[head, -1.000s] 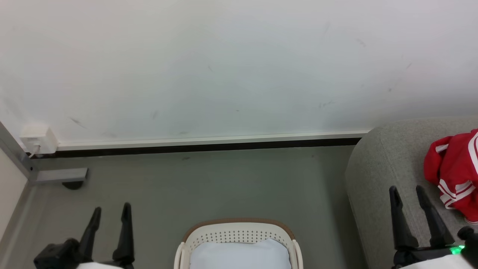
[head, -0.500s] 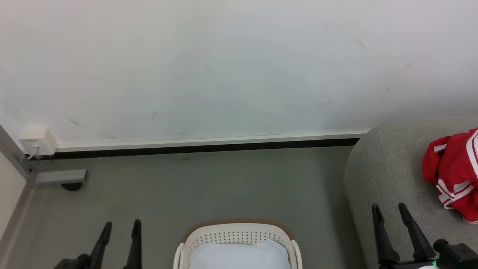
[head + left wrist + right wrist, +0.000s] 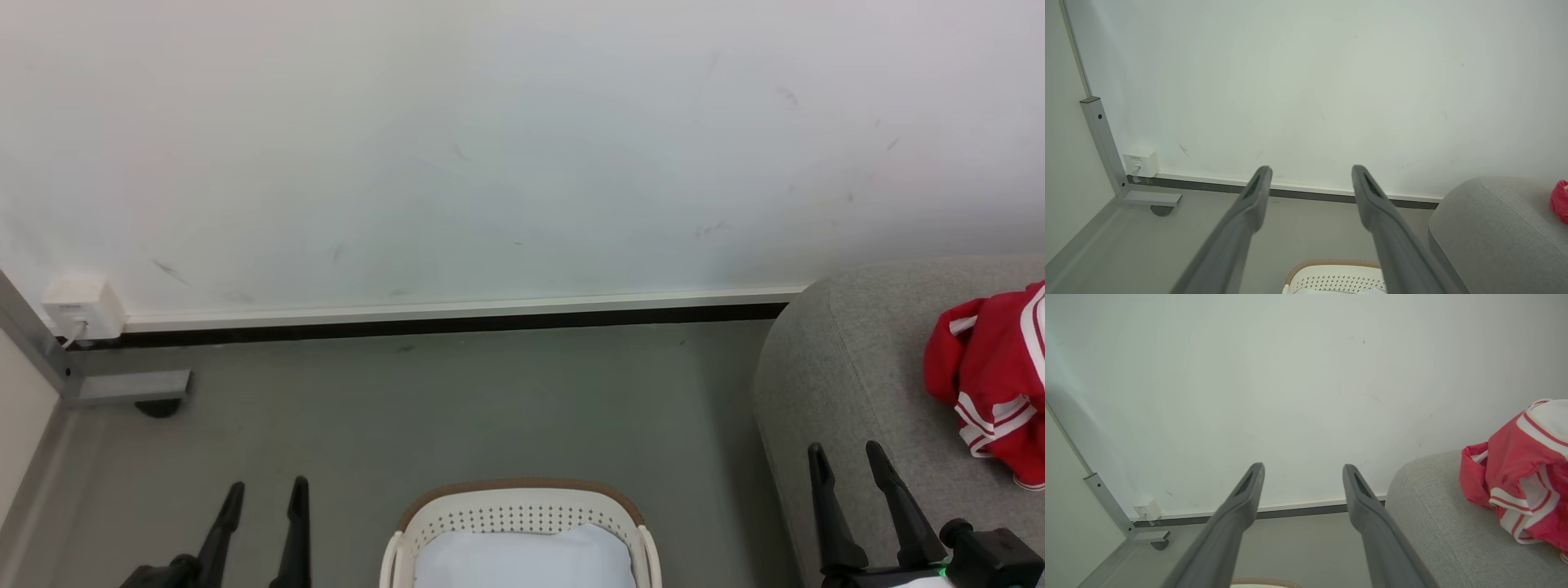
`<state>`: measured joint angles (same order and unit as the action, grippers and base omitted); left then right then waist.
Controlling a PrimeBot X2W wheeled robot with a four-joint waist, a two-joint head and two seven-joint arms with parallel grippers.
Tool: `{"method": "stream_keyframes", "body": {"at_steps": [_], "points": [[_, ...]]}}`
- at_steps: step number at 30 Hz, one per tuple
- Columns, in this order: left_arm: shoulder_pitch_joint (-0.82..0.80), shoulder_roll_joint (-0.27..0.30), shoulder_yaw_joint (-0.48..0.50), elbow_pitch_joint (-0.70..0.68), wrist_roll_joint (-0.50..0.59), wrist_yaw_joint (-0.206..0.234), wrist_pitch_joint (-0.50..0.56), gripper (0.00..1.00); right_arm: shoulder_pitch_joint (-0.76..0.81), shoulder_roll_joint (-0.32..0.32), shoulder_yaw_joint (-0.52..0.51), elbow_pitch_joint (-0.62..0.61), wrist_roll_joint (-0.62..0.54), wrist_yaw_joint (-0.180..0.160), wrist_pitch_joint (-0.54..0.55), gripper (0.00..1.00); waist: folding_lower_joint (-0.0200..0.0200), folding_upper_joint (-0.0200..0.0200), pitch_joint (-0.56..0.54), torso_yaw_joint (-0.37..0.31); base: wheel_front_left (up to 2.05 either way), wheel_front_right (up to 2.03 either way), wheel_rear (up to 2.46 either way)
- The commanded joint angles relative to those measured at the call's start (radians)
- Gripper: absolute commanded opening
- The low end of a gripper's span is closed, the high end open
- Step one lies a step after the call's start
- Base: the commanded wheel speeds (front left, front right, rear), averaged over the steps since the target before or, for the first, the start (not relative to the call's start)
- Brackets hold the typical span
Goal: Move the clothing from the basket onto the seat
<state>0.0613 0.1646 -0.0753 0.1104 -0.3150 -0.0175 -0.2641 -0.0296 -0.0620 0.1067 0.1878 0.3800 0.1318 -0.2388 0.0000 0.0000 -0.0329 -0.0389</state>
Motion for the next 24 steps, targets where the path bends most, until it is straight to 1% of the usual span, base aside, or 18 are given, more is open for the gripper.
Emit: {"method": "stream_keyframes", "body": {"at_steps": [1, 15, 16, 19, 24], "points": [[-0.006, -0.007, 0.010, 0.003, 0.015, -0.009, 0.000, 1.00, -0.008, 0.002, 0.000, 0.001, 0.003, -0.002, -0.001, 1.00, 0.0000, 0.0000, 0.000, 0.000, 0.00, 0.00, 0.00], [-0.010, -0.038, 0.054, 0.015, 0.055, -0.050, 0.000, 1.00, -0.004, 0.007, 0.009, -0.006, 0.012, -0.002, 0.010, 1.00, 0.0000, 0.0000, 0.001, -0.001, 0.00, 0.00, 0.00], [-0.001, -0.037, 0.050, 0.015, 0.047, -0.046, 0.000, 0.00, -0.001, 0.006, 0.010, 0.000, 0.000, 0.000, 0.010, 0.00, 0.0000, 0.0000, 0.001, -0.001, 0.00, 0.00, 0.00], [0.010, -0.045, 0.042, 0.042, 0.045, -0.046, 0.001, 0.00, 0.019, 0.006, 0.014, 0.024, 0.001, 0.000, 0.011, 0.00, 0.0000, 0.0000, 0.001, 0.000, 0.00, 0.00, 0.00], [-0.005, -0.051, 0.056, 0.056, -0.042, -0.051, 0.030, 0.00, 0.016, 0.004, 0.003, 0.026, 0.085, 0.000, 0.029, 0.00, 0.0000, 0.0000, 0.003, 0.001, 0.00, 0.00, 0.00]]}}
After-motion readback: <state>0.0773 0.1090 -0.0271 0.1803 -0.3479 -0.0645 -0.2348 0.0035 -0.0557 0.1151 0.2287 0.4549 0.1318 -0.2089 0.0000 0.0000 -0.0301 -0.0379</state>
